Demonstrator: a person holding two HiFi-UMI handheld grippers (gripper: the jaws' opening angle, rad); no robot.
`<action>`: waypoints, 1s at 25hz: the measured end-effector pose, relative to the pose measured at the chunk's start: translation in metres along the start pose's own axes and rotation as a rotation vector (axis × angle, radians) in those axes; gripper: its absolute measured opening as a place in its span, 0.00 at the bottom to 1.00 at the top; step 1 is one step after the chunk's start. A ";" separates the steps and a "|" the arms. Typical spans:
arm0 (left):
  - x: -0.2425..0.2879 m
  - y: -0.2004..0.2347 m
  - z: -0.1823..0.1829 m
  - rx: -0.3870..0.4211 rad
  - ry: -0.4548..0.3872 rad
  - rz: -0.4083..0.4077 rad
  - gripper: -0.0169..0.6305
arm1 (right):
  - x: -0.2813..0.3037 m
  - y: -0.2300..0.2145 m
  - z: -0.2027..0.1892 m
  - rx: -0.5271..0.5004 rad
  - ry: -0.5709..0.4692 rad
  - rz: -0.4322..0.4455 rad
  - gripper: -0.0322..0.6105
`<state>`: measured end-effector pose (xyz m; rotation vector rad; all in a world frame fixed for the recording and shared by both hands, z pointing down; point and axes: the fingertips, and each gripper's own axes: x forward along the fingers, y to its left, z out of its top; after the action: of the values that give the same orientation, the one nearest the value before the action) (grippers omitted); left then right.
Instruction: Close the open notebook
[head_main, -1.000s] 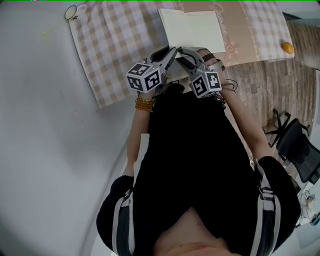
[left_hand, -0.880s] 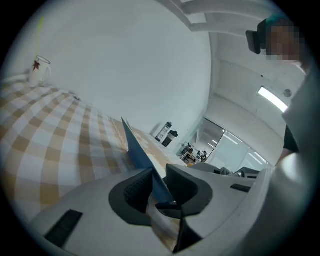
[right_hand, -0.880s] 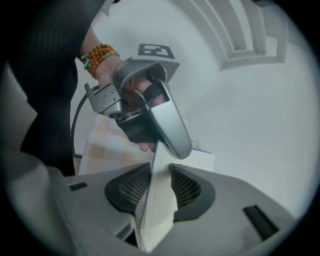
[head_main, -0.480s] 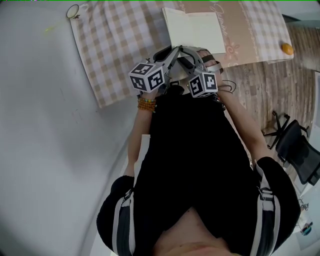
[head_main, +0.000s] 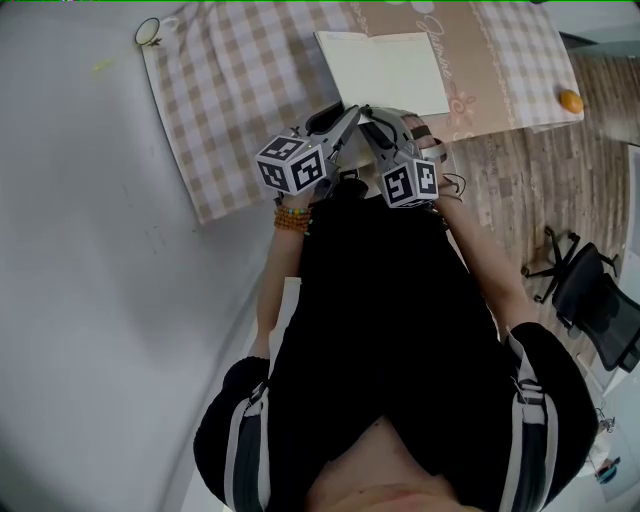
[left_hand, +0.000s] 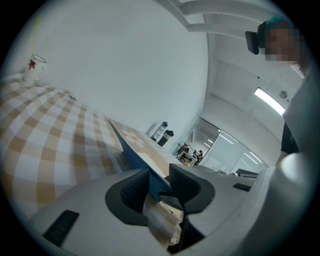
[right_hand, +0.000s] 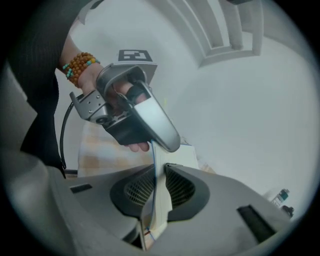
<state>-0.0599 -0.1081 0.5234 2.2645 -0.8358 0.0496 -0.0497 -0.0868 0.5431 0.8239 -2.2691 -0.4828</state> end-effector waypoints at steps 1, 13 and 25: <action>-0.001 -0.002 -0.001 0.006 0.011 -0.001 0.24 | -0.002 0.000 0.000 0.000 0.000 -0.002 0.14; -0.021 -0.015 0.008 0.107 0.007 -0.013 0.26 | -0.014 -0.008 -0.011 0.071 -0.003 -0.022 0.09; -0.015 -0.013 0.013 0.128 -0.029 0.000 0.26 | -0.026 -0.026 -0.013 0.195 -0.027 -0.071 0.09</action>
<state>-0.0671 -0.1009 0.5023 2.3902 -0.8703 0.0725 -0.0145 -0.0904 0.5266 1.0028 -2.3448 -0.3091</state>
